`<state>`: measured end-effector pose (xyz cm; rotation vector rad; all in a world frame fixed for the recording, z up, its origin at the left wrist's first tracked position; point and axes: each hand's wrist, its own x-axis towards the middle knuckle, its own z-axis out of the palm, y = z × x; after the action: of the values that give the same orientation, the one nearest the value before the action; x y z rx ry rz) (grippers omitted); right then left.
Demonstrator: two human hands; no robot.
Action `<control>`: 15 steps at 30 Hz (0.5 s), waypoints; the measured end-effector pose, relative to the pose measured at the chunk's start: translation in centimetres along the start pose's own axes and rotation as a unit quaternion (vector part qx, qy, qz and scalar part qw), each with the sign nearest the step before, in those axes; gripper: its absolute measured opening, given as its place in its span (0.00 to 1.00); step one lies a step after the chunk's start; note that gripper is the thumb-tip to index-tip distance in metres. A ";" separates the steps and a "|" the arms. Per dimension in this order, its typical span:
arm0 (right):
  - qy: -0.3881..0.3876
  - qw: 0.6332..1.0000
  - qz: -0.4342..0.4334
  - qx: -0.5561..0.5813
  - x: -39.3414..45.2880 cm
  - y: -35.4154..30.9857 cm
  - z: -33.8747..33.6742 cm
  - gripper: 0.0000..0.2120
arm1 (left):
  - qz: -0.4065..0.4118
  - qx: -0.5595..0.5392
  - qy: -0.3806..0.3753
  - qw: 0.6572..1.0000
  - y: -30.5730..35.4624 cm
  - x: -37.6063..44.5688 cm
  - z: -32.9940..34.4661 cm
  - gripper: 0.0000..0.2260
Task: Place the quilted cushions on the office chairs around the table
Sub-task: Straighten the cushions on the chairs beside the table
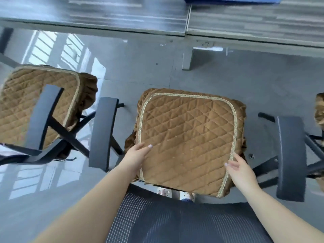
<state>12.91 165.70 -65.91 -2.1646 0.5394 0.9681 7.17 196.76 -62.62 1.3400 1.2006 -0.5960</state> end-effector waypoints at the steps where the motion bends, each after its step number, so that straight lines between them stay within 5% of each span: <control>1: -0.006 1.000 -0.023 0.014 -1.8 -1.4 0.0 0.28 | -0.001 -0.042 -0.013 0.999 0.2 -2.2 -0.8 0.24; 8: -0.069 0.984 -0.164 0.020 -13.1 -10.4 1.9 0.21 | 0.044 -0.141 0.025 0.989 -0.8 -12.9 -7.9 0.18; 15: -0.110 0.946 -0.302 -0.029 -23.3 -20.3 10.8 0.19 | 0.111 -0.243 0.082 0.960 -4.9 -21.5 -21.3 0.19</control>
<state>5.30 189.34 -44.54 -2.0403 -0.2593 0.8587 -11.02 209.28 -41.37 1.0928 1.2099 -0.0187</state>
